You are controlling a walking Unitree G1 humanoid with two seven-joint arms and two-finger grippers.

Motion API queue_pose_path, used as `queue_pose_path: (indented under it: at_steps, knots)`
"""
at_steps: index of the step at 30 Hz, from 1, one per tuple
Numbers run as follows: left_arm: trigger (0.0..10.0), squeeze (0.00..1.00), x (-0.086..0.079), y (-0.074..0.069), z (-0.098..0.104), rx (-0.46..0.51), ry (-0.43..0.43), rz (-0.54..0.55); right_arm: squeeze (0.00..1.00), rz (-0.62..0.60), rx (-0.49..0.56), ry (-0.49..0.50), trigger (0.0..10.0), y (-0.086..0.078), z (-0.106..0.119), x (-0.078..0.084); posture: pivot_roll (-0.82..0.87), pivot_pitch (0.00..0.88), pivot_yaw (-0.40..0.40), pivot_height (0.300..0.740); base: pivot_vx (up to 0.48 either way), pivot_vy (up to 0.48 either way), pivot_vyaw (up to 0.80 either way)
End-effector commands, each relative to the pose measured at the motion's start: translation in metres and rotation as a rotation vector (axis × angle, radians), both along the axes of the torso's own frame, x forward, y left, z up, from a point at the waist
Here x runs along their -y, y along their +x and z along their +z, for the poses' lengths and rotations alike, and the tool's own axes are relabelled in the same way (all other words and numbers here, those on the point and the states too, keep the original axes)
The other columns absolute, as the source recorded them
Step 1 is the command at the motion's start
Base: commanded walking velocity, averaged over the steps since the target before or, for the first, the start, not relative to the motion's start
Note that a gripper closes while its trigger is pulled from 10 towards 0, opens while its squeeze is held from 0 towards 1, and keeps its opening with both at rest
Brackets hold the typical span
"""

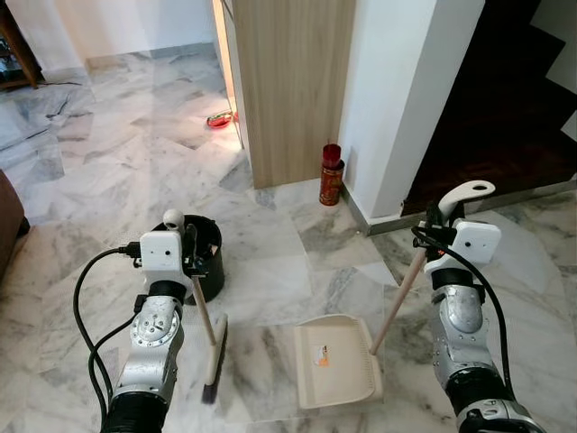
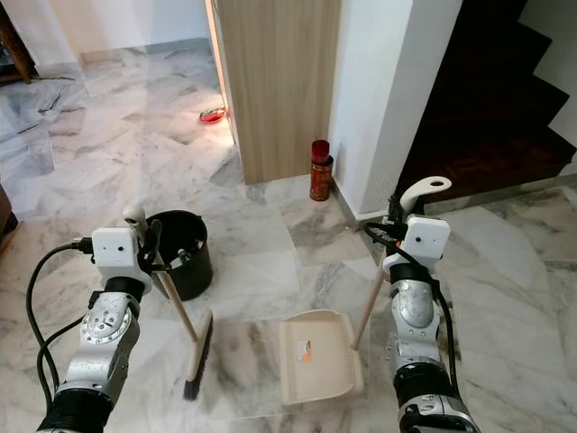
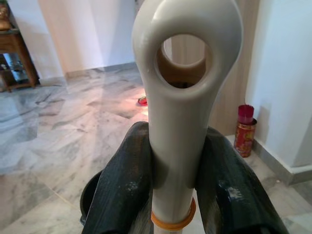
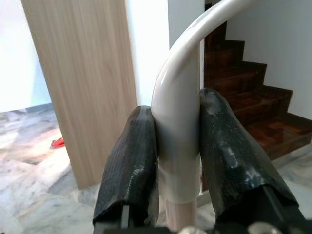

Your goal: Sweep floor

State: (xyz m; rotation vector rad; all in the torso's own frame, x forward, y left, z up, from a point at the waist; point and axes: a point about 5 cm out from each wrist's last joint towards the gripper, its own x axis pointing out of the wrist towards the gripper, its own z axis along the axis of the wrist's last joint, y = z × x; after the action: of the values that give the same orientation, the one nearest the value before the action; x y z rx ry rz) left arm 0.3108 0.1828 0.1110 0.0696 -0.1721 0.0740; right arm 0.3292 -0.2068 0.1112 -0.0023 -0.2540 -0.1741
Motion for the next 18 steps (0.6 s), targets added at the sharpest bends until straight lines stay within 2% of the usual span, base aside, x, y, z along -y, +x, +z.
queue_pose_path:
  at_steps: [1, 13, 18]
  knots:
    - [10.0, 0.0, -0.002, 0.003, 0.011, 0.045, 0.027, 0.013, 0.0, -0.01, 0.026, 0.009, 10.0, 0.002, 0.007, 0.0, 0.03, 0.023, 0.053, 0.74, 0.0, 0.0, -0.8]
    - [10.0, 0.0, -0.004, 0.004, 0.013, 0.045, 0.047, 0.017, 0.0, 0.01, 0.039, 0.017, 10.0, 0.007, 0.012, -0.009, 0.05, 0.047, 0.051, 0.74, 0.0, 0.0, -0.8]
    - [10.0, 0.0, -0.005, 0.005, 0.015, 0.048, 0.049, 0.017, 0.0, 0.007, 0.044, 0.02, 10.0, 0.007, 0.013, -0.011, 0.04, 0.048, 0.058, 0.74, 0.0, -0.363, -0.8]
